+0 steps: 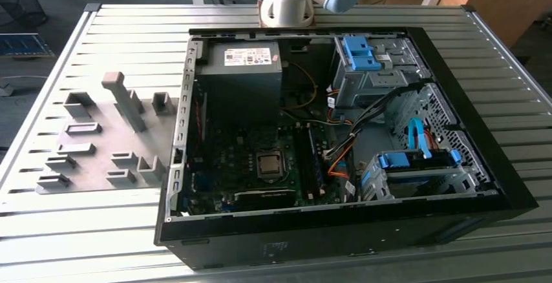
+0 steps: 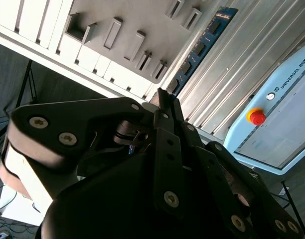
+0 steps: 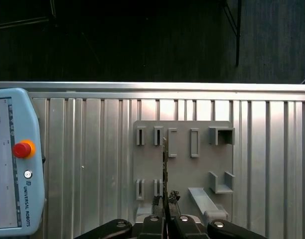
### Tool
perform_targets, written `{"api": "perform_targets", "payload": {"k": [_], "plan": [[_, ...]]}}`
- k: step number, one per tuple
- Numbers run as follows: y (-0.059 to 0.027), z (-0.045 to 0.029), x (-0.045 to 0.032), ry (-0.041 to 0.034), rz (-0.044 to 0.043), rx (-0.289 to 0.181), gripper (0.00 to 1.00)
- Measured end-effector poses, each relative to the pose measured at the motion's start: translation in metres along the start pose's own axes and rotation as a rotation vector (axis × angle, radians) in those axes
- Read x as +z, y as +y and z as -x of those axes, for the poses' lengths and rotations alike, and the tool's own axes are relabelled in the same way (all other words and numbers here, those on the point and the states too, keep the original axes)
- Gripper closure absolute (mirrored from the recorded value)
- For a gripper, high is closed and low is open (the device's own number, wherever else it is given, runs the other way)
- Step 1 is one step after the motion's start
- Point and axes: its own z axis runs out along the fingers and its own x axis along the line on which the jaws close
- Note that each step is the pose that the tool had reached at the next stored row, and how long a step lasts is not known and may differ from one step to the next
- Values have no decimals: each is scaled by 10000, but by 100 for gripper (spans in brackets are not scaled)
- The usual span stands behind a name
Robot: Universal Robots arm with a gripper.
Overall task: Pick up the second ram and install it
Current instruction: 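Pick up the second ram and move it above second insertion slot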
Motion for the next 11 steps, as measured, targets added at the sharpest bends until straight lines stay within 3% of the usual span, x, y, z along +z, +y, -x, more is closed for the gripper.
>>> {"api": "perform_targets", "payload": {"k": [6, 11], "plan": [[0, 0, -78, -1, -1, 0, 86], [0, 0, -89, 0, 0, -1, 86]]}}
